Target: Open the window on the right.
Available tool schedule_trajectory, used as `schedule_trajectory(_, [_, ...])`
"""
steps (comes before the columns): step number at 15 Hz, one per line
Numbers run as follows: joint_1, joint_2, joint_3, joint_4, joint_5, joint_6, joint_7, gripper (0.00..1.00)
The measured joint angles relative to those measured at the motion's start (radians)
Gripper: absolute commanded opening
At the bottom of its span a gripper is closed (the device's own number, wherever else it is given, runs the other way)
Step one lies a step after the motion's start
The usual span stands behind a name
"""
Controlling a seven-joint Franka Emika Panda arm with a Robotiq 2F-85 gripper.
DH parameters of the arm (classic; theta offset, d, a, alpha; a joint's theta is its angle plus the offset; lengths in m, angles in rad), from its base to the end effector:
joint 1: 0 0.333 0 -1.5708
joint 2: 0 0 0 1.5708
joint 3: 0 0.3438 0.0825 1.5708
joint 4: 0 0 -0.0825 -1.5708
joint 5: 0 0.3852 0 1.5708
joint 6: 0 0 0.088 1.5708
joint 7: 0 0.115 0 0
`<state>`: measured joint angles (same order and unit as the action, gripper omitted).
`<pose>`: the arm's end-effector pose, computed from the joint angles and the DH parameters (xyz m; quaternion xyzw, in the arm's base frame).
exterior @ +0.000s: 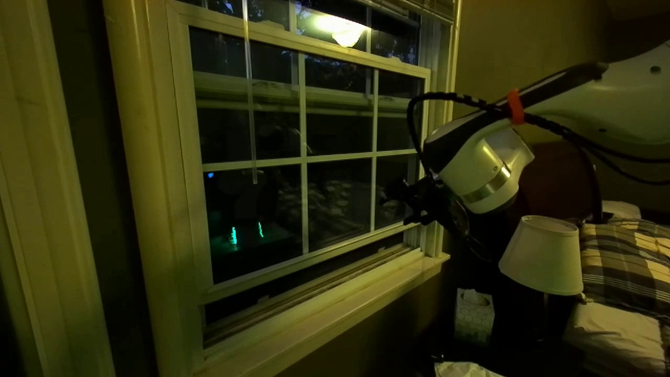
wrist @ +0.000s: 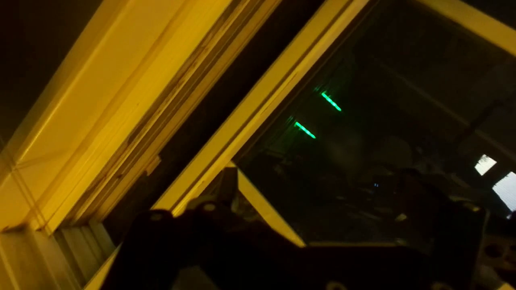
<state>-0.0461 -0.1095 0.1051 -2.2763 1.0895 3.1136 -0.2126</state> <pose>0.5322 -0.0422 0.5029 -0.8168 0.3451 -0.4100 0.2136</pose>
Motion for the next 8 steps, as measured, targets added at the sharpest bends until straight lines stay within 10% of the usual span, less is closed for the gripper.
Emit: schedule_trajectory(8, [0.014,0.159,0.034,-0.053,-0.216,0.358,0.043,1.00])
